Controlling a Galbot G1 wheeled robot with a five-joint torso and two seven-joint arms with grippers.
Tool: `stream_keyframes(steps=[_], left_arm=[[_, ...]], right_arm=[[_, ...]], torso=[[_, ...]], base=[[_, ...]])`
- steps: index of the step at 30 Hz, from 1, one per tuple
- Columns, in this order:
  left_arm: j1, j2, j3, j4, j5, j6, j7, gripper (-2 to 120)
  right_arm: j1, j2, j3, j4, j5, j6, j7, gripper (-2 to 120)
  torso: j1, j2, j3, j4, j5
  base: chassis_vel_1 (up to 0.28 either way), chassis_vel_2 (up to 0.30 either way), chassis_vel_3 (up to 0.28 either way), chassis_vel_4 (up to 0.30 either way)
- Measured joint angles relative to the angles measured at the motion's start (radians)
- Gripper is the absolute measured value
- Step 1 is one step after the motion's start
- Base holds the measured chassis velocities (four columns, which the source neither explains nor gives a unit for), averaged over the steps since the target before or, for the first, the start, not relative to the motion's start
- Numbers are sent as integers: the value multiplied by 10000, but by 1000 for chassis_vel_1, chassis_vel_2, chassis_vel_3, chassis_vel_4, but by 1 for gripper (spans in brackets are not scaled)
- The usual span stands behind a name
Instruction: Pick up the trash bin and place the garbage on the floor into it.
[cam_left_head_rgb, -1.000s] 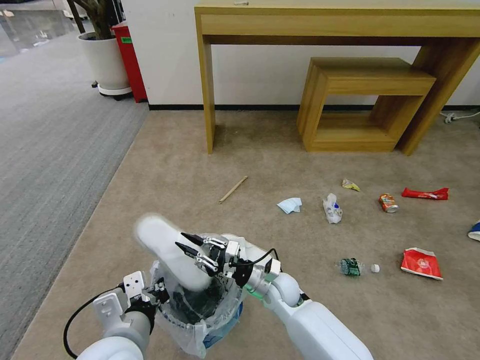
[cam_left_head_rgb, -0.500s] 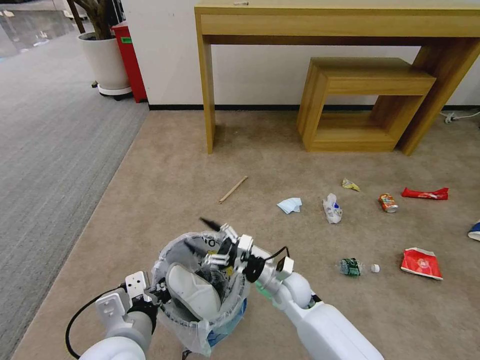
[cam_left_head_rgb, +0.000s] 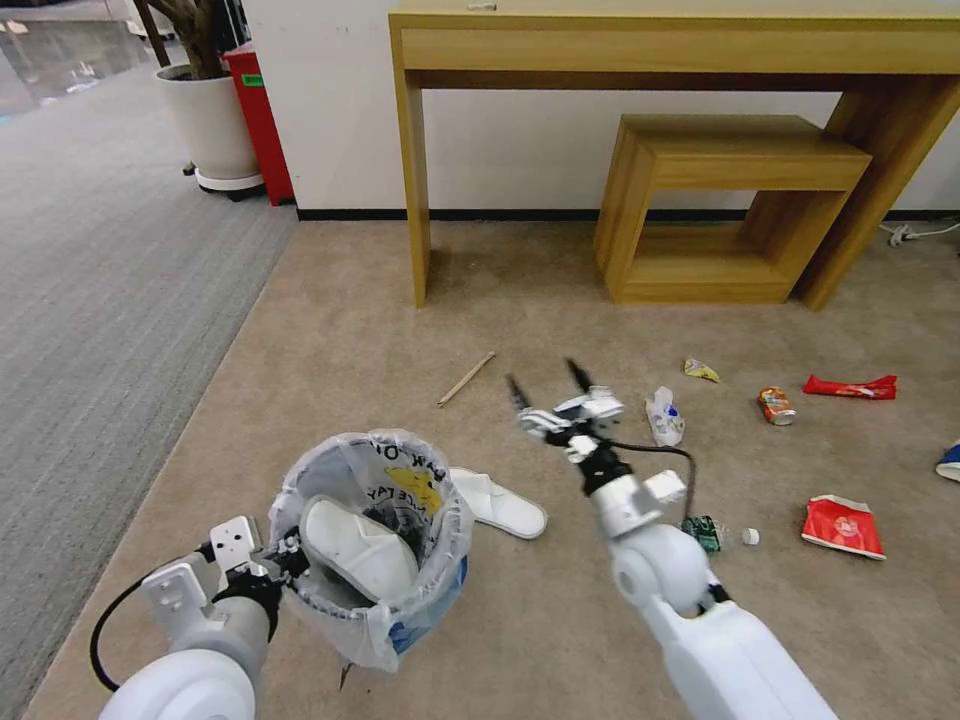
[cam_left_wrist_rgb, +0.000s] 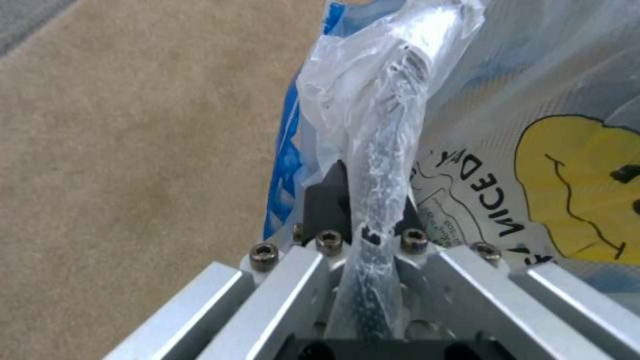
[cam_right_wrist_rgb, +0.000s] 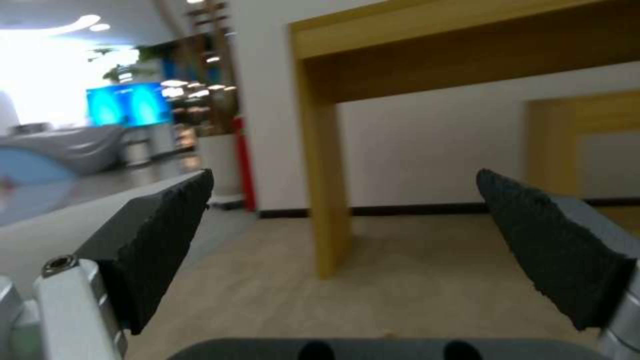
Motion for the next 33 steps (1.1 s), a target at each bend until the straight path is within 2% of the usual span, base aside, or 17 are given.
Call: stream_keyframes(steps=[6,20,23,26,30,32,33], left_arm=[[6,-82,-7,-136,5,0,0,0],[-24,-172,-184,-175,65,1,-3,0],[-20,-173,-393,-176,141,2,-95,0],[-21,-93,-1170,-149,-12,2,-241,0],[-20,29,-1704,-50,-125,2,-249,0],[-20,29,-1704,-50,-125,2,-249,0],[-38,102,-2110,60,-277,2,-224,0]], right_arm=[[-1251,128,1241,647,-137,58,198,100],[-1941,261,1637,800,-395,528,37,100],[-1942,309,1609,751,-469,598,16,100],[-1918,389,1584,674,-553,684,18,100],[-1870,419,1786,633,-582,702,43,100],[-1870,419,1786,633,-582,702,43,100],[-1829,398,2121,579,-550,705,82,100]], torso=[[0,0,0,-1,-4],[0,0,0,0,-4],[0,0,0,-1,-4],[0,0,0,1,-3],[0,0,0,1,-5],[0,0,0,1,-5],[0,0,1,2,-4]], base=[[0,0,0,0],[0,0,0,0],[0,0,0,0],[0,0,0,0],[0,0,0,0],[0,0,0,0],[0,0,0,0]])
